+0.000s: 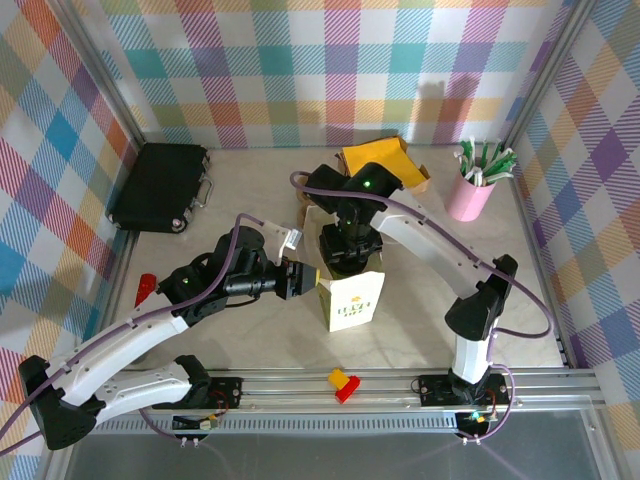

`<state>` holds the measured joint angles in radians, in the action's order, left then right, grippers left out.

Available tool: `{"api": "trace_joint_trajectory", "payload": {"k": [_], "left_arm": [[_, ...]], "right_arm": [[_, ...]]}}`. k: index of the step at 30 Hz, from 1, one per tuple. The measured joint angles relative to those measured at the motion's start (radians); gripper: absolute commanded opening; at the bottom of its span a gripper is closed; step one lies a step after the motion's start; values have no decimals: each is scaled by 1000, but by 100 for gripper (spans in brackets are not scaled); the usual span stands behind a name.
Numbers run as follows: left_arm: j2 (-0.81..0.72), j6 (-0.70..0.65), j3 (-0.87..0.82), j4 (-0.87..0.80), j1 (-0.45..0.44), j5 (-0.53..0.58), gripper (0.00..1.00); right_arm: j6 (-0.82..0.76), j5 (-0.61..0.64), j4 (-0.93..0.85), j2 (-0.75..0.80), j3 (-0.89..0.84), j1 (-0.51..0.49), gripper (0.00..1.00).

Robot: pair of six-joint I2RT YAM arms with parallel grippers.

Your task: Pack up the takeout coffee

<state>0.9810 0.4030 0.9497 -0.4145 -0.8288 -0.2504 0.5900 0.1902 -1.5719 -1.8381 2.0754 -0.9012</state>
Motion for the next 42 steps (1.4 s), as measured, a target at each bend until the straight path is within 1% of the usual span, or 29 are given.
{"api": "trace_joint_trajectory", "payload": {"k": [15, 16, 23, 28, 32, 38, 42], "left_arm": [[16, 0, 0, 3, 0, 0, 36], [18, 0, 0, 4, 0, 0, 37], [19, -4, 8, -2, 0, 4, 49], [0, -3, 38, -10, 0, -11, 53], [-31, -3, 74, -35, 0, -10, 53], [-34, -3, 114, -69, 0, 22, 48], [-22, -2, 115, -89, 2, 35, 47]], "right_arm": [[0, -32, 48, 0, -121, 0, 49], [0, -35, 51, 0, -124, 0, 49], [0, -43, 58, 0, -127, 0, 49], [0, -45, 70, 0, -131, 0, 49], [0, -46, 77, 0, -134, 0, 49], [0, -53, 89, 0, -148, 0, 49], [0, -54, 92, 0, -158, 0, 48]]}}
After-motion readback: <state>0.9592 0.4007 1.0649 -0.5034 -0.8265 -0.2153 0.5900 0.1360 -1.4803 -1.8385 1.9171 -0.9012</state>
